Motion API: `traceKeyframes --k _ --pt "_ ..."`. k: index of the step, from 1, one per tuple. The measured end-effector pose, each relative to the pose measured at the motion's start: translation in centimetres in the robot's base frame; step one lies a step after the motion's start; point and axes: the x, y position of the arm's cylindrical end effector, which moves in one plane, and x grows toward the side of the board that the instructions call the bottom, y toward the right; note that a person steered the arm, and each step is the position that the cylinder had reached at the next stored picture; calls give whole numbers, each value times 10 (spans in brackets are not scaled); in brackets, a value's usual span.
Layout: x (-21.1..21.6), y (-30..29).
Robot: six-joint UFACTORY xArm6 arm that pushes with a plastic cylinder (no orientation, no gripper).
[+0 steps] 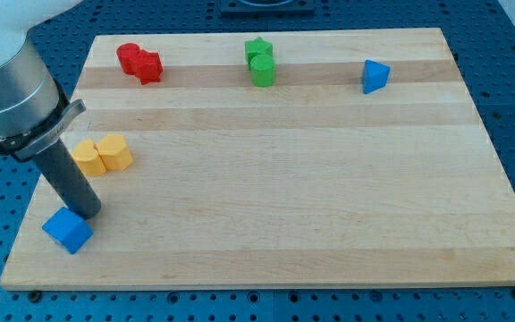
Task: Move the blue triangle to the center of the board
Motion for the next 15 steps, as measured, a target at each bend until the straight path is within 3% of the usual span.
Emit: traceKeyframes --k 1,2,5,6,8,10,12,14,15 --pt "0 0" --pt "-7 48" --pt "-21 260" --pt "-43 313" --pt "-144 409" --pt "-166 421" --pt "-280 429" --pt "-304 429" --pt "-288 429"
